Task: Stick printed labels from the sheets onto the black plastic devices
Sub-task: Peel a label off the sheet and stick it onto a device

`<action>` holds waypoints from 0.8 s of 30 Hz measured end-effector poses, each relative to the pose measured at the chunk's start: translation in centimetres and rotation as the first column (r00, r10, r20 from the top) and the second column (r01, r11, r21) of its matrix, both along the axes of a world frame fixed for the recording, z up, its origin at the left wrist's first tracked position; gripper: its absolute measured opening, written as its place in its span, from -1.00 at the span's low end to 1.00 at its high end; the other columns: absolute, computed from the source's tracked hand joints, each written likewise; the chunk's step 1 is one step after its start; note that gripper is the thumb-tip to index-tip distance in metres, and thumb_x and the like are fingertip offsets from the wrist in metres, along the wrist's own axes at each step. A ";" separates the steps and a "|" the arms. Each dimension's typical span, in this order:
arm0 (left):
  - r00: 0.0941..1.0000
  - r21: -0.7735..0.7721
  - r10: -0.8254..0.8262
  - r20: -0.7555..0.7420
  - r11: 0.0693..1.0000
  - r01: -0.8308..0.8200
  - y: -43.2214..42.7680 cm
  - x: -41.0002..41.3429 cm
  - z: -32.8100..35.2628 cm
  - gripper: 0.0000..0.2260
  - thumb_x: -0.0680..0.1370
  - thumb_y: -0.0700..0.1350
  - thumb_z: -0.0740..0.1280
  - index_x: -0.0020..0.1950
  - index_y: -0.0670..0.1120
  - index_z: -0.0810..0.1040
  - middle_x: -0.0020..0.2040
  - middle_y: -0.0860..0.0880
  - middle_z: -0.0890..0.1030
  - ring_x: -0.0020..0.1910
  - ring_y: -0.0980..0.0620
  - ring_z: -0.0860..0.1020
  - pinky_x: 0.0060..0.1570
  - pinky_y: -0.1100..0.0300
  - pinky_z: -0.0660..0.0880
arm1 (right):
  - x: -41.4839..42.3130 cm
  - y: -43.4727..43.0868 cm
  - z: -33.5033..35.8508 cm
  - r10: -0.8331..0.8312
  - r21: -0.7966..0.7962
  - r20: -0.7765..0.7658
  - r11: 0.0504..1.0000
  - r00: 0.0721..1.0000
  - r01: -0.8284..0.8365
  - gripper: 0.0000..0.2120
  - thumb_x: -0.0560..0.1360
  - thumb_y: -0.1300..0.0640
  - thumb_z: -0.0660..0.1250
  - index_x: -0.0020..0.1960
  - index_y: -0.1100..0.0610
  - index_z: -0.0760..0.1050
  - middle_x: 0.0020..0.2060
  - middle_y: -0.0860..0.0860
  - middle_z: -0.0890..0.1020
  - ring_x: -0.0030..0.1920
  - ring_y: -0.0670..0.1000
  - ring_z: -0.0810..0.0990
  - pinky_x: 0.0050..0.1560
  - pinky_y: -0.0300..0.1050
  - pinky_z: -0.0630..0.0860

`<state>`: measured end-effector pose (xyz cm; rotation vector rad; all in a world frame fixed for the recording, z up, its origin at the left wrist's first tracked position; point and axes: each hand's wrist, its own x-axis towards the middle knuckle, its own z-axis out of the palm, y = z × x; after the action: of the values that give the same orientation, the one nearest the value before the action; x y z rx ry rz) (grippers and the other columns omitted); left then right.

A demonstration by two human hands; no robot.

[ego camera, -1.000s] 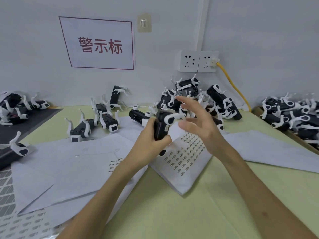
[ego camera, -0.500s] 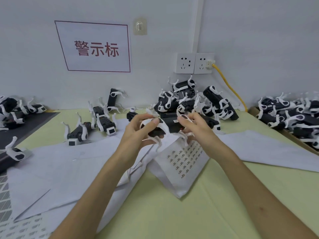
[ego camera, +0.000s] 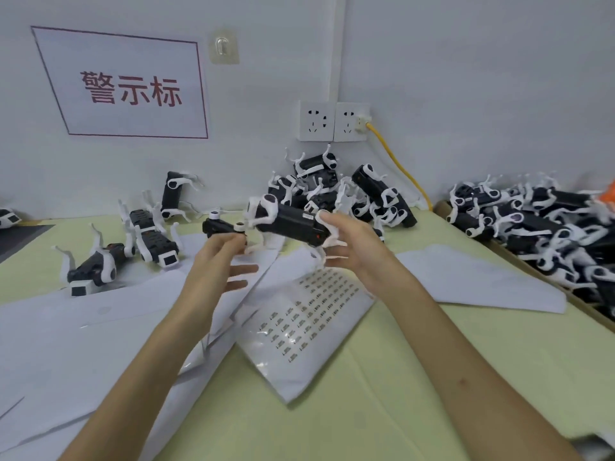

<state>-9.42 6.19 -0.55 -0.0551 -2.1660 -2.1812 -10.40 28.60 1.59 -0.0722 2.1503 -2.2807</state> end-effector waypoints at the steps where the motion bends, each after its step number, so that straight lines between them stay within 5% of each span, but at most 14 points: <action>1: 0.999 -0.091 -0.038 0.030 0.995 0.041 0.2 -0.1 -0.3 -0.79 0.68 0.04 0.27 0.24 -0.02 0.55 0.13 0.00 0.67 -0.04 -0.03 0.72 0.08 0.00 0.61 | -0.1 0.4 0.2 -0.028 -0.052 0.024 0.998 0.999 0.029 -0.76 0.57 -0.05 0.39 0.10 0.10 0.60 -0.16 0.02 0.70 -0.22 0.03 0.67 -0.14 -0.10 0.63; 5: 0.987 -0.225 -0.140 0.081 0.962 0.155 1.1 0.0 -1.4 -0.87 0.64 0.06 0.32 0.13 0.05 0.57 -0.02 0.05 0.73 -0.21 0.06 0.69 -0.16 0.15 0.57 | -0.7 3.2 1.4 -0.159 -0.299 0.082 0.938 0.984 0.177 -0.80 0.57 -0.05 0.41 0.07 0.07 0.58 -0.18 0.07 0.70 -0.21 0.09 0.65 -0.17 -0.06 0.64; 7: 0.987 -0.249 -0.153 0.058 0.955 0.163 1.2 0.0 -1.8 -0.88 0.63 0.07 0.33 0.10 0.08 0.58 -0.05 0.11 0.73 -0.19 0.07 0.66 -0.16 0.17 0.52 | -1.7 6.0 2.7 -0.253 -0.461 0.083 0.848 0.964 0.262 -0.77 0.59 -0.02 0.39 0.12 0.12 0.53 -0.03 0.14 0.67 -0.10 0.12 0.67 -0.13 -0.02 0.68; 10: 0.986 -0.260 -0.163 0.034 0.951 0.167 1.4 -0.1 -2.0 -0.88 0.64 0.04 0.33 0.11 0.06 0.60 -0.06 0.12 0.73 -0.13 0.01 0.66 -0.09 0.11 0.53 | -4.0 12.0 5.9 -0.407 -0.702 0.029 0.642 0.913 0.309 -0.60 0.65 -0.07 0.26 0.32 0.22 0.44 0.18 0.24 0.57 -0.02 0.21 0.68 0.07 0.07 0.62; 12: 0.985 -0.271 -0.170 0.023 0.948 0.169 1.5 0.0 -2.0 -0.89 0.64 0.02 0.33 0.11 0.05 0.61 -0.05 0.10 0.73 -0.12 0.01 0.66 -0.06 0.08 0.54 | -5.6 16.4 8.0 -0.467 -0.801 -0.038 0.543 0.884 0.252 -0.44 0.68 -0.10 0.15 0.57 0.19 0.23 0.39 0.25 0.43 0.24 0.28 0.56 0.22 0.13 0.51; 14: 0.984 -0.295 -0.179 0.018 0.939 0.177 1.7 0.2 -1.9 -0.90 0.65 0.01 0.32 0.10 0.06 0.62 -0.03 0.11 0.73 -0.09 0.01 0.67 0.00 0.06 0.57 | -7.0 19.4 8.5 -0.515 -0.654 0.005 0.647 0.857 0.392 -0.40 0.71 -0.07 0.10 0.65 0.13 0.01 0.58 0.19 0.19 0.50 0.30 0.33 0.43 0.21 0.36; 15: 0.982 -0.309 -0.186 0.017 0.934 0.182 1.7 0.3 -1.9 -0.90 0.65 0.00 0.32 0.09 0.07 0.62 -0.03 0.11 0.72 -0.08 0.01 0.67 0.02 0.06 0.56 | -7.4 20.0 8.1 -0.543 -0.465 0.059 0.728 0.838 0.504 -0.44 0.71 -0.03 0.11 0.63 0.12 0.05 0.57 0.19 0.18 0.50 0.30 0.32 0.45 0.21 0.35; 18: 0.981 -0.340 -0.194 0.011 0.922 0.186 1.8 0.4 -1.7 -0.91 0.65 -0.03 0.32 0.06 0.06 0.63 -0.03 0.10 0.72 -0.10 0.03 0.64 -0.06 0.13 0.52 | -7.6 19.0 5.4 -0.547 -0.007 0.133 0.833 0.826 0.553 -0.75 0.69 0.10 0.12 0.31 0.17 0.41 0.14 0.15 0.50 0.11 0.16 0.58 0.04 -0.03 0.57; 24: 0.978 -0.413 -0.205 -0.020 0.893 0.179 1.9 0.6 -1.6 -0.91 0.64 -0.08 0.34 -0.01 0.05 0.63 -0.08 0.06 0.71 -0.28 0.34 0.58 -0.28 0.44 0.42 | -5.8 10.8 1.5 -0.295 0.198 0.008 0.937 0.955 0.288 -0.81 0.61 0.15 0.27 0.04 0.15 0.67 -0.01 0.11 0.75 -0.16 0.00 0.71 -0.01 -0.12 0.60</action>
<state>-8.86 8.11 -2.19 -0.3699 -2.6400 -1.7332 -16.20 39.41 3.05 0.3091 2.4983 -2.1664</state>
